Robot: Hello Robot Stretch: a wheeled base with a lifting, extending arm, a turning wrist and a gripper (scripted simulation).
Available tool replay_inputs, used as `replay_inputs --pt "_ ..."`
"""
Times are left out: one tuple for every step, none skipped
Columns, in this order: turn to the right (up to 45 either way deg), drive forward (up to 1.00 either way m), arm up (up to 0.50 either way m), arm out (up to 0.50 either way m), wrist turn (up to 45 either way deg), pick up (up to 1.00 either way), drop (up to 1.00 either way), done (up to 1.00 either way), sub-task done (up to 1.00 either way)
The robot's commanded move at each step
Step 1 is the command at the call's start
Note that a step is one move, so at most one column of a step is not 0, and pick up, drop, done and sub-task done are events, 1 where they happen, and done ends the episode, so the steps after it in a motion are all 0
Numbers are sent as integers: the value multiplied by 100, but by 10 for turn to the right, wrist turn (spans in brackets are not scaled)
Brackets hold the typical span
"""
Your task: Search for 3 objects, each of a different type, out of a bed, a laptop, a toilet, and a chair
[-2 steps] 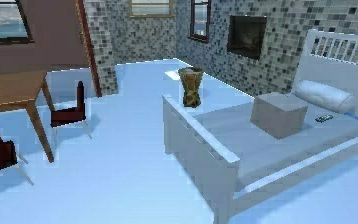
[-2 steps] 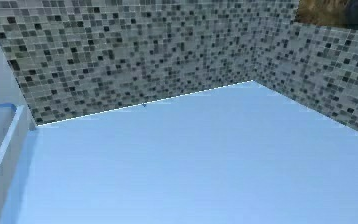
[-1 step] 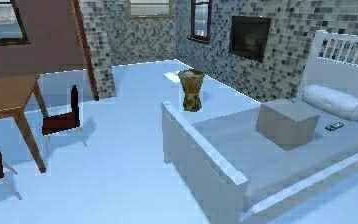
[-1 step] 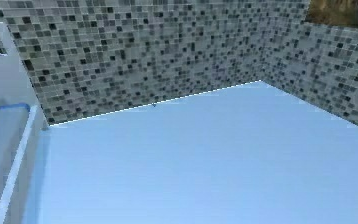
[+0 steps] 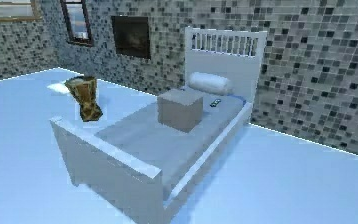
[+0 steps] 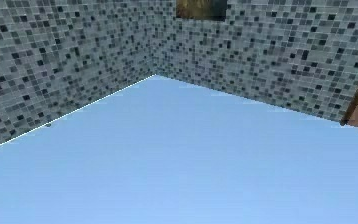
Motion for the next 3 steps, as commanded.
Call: replay_inputs --pt "0 0 0 0 0 0 0 0 100" --pt "-450 0 0 0 0 0 0 0 0" --pt "-180 0 0 0 0 0 0 0 0"
